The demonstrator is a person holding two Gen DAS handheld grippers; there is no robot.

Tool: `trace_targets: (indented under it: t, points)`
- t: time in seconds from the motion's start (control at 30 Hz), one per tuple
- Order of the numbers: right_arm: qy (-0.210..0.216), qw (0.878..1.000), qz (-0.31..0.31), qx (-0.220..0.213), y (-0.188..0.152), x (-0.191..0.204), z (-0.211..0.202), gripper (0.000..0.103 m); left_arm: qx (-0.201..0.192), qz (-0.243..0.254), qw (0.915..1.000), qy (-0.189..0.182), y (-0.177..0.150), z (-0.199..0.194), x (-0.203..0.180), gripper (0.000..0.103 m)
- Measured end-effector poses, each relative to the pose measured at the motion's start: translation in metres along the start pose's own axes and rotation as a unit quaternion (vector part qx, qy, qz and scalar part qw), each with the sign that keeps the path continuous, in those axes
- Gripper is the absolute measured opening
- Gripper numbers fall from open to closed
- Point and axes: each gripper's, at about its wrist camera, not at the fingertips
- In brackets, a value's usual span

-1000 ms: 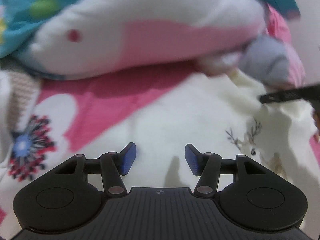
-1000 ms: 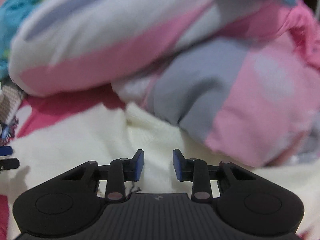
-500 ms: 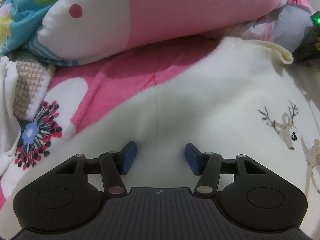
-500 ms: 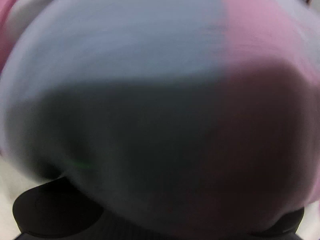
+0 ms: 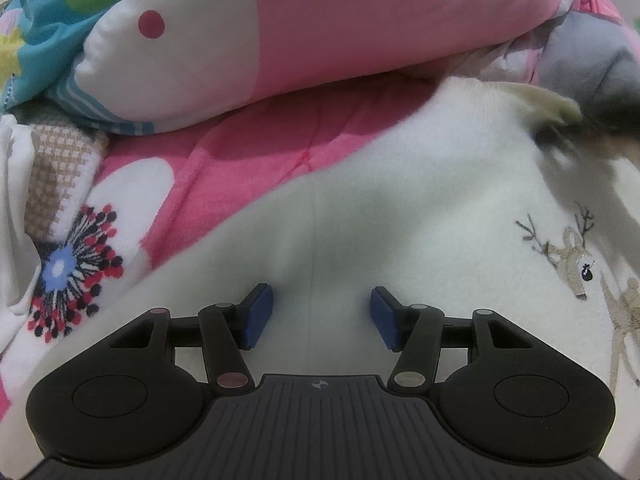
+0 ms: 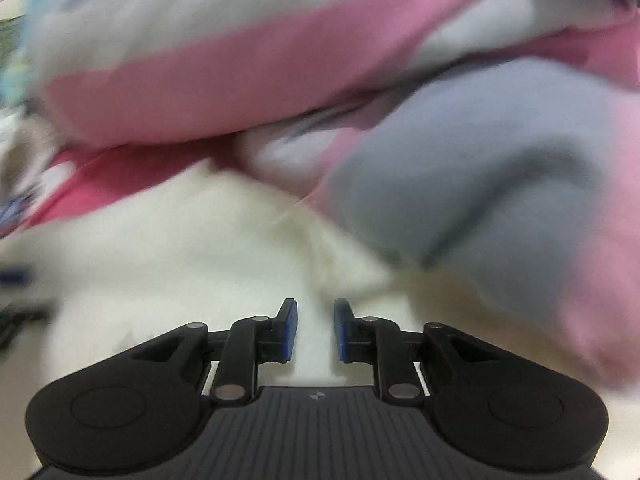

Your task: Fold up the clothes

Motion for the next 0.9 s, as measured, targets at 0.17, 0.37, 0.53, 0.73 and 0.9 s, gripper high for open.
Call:
trace_targets:
  t: [0.17, 0.37, 0.53, 0.73, 0.9]
  points:
    - [0.008, 0.99, 0.143, -0.005, 0.001, -0.011, 0.0, 0.018, -0.012, -0.022, 0.9997, -0.003, -0.002, -0.004, 0.004, 0.055]
    - [0.072, 0.992, 0.101, 0.015, 0.002, 0.035, 0.009, 0.019, -0.033, -0.046, 0.9984, 0.006, -0.004, -0.032, 0.01, 0.055]
    - [0.085, 0.99, 0.107, 0.022, 0.009, 0.064, 0.016, 0.019, -0.053, -0.121, 0.9912, -0.001, -0.018, -0.072, 0.025, 0.055]
    - [0.102, 0.984, 0.146, -0.008, 0.005, 0.087, -0.035, 0.024, -0.061, -0.229, 0.9713, -0.017, -0.064, -0.137, 0.043, 0.055]
    - [0.214, 0.974, -0.075, 0.002, -0.011, 0.193, -0.083, 0.033, -0.058, -0.311, 0.9485, 0.012, -0.107, -0.187, 0.082, 0.056]
Point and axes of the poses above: each gripper's, at about its wrist camera, not at the fingertips, and z roughly the way its jaws point, x to its left, y to its top, and after that the axes turned 7 degrees about -y, right-handed
